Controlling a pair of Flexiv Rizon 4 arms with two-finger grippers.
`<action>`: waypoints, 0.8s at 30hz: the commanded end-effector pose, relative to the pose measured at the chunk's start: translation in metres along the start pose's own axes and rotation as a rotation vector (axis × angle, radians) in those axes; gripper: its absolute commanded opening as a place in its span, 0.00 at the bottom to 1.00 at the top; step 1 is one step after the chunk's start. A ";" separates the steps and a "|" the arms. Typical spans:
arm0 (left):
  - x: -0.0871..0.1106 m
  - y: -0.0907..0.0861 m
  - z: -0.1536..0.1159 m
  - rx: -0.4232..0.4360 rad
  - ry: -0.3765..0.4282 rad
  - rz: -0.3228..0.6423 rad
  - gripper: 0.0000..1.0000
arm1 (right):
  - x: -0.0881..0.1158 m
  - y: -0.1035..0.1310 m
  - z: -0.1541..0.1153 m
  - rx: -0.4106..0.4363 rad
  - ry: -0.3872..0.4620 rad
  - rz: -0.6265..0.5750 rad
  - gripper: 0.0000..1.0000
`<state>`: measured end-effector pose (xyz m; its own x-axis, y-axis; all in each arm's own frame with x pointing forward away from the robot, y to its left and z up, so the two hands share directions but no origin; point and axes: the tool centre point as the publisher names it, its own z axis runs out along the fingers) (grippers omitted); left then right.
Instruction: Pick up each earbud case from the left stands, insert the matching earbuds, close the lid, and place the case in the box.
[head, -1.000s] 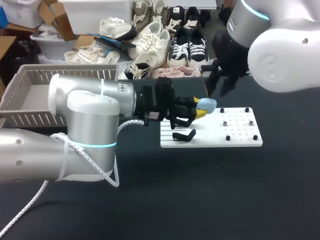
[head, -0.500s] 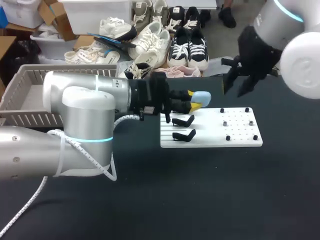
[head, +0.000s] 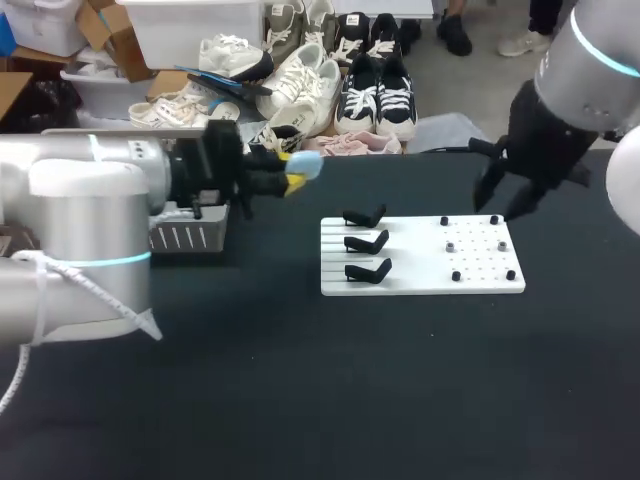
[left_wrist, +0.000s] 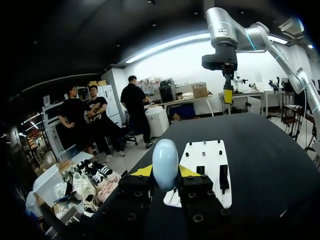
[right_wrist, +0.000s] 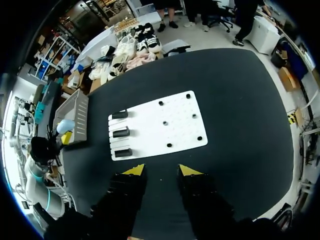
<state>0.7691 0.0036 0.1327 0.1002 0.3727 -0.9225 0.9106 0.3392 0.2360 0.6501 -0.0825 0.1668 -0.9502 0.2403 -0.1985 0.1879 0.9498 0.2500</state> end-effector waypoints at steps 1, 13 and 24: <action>0.017 0.009 -0.068 -0.065 0.002 -0.013 0.00 | 0.008 0.006 -0.005 0.025 -0.046 0.024 0.37; 0.098 0.065 -0.132 -0.161 0.050 -0.116 0.00 | 0.032 0.028 -0.011 0.109 -0.029 0.106 0.37; 0.144 0.106 -0.128 -0.107 0.073 -0.195 0.00 | 0.050 0.047 -0.019 0.152 -0.032 0.149 0.37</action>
<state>0.8059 0.2042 0.0705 -0.0972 0.3437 -0.9340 0.8268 0.5504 0.1164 0.6101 -0.0346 0.1839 -0.9037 0.3807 -0.1960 0.3572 0.9226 0.1454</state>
